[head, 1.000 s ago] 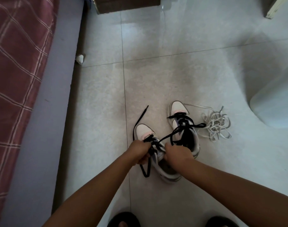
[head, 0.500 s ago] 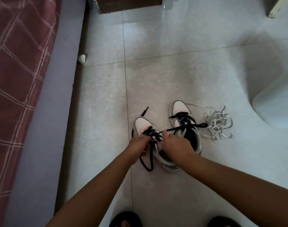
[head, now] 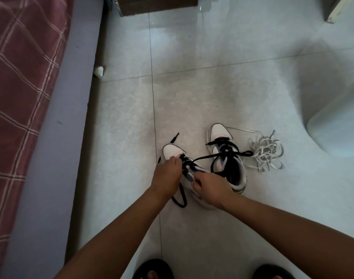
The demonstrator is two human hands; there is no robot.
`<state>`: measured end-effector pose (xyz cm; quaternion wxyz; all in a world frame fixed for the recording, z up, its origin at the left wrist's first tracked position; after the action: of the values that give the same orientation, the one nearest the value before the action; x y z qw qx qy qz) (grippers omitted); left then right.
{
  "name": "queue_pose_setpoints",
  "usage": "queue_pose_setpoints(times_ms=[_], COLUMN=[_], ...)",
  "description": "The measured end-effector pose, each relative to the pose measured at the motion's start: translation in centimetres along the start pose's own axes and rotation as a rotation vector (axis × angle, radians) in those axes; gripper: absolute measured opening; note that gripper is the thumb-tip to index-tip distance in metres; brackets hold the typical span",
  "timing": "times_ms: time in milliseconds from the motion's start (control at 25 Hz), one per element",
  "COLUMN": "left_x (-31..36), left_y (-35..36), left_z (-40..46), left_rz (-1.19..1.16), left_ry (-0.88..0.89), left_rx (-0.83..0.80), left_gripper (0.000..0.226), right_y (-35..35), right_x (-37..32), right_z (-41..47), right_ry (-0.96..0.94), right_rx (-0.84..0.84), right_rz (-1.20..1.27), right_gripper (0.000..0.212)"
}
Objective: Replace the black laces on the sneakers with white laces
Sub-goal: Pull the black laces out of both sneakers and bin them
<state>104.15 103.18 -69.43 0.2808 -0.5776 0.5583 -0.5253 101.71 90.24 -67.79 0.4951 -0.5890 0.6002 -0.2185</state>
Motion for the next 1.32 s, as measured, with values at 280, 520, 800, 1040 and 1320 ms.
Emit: queue_pose_setpoints(times_ms=[280,520,800,1040,1320], left_x=[-1.3,-0.8,-1.0,-1.2,-1.1], left_y=[0.0,0.4,0.8,1.6,1.4], left_z=[-1.1,-2.5,-2.8,-3.0,-2.9], left_rz=[-1.583,-1.616,-1.686,-1.735,-1.511], left_ry=[-0.747,-0.721,-0.811,-0.852,-0.748], left_rx=[-0.161,-0.195,-0.267,-0.259,-0.225], left_gripper=[0.006,0.013,0.014,0.013,0.012], right_y=[-0.4,1.1,-0.6,-1.4,-10.3], right_x=[0.1,-1.6,-1.4,1.7,6.4], right_z=[-0.2,-0.6,0.1,1.8,4.7], right_ry=[0.009,-0.141,-0.349,0.466,0.393], right_rx=[0.000,0.144,0.233,0.107,0.383], right_rz=[-0.110,-0.277,-0.043,1.471,1.709], right_gripper=[0.023,0.041,0.027,0.022,0.008])
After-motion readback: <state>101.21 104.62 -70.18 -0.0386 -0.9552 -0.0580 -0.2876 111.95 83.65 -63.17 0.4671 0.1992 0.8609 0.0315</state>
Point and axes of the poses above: each hand's wrist, its own z-axis towards the middle knuckle, its own y-axis out of the palm, x = y × z, the point moved 4 cm from there along z, towards the middle knuckle, and after that the axes turned 10 degrees about -z, right-handed, at the moved point
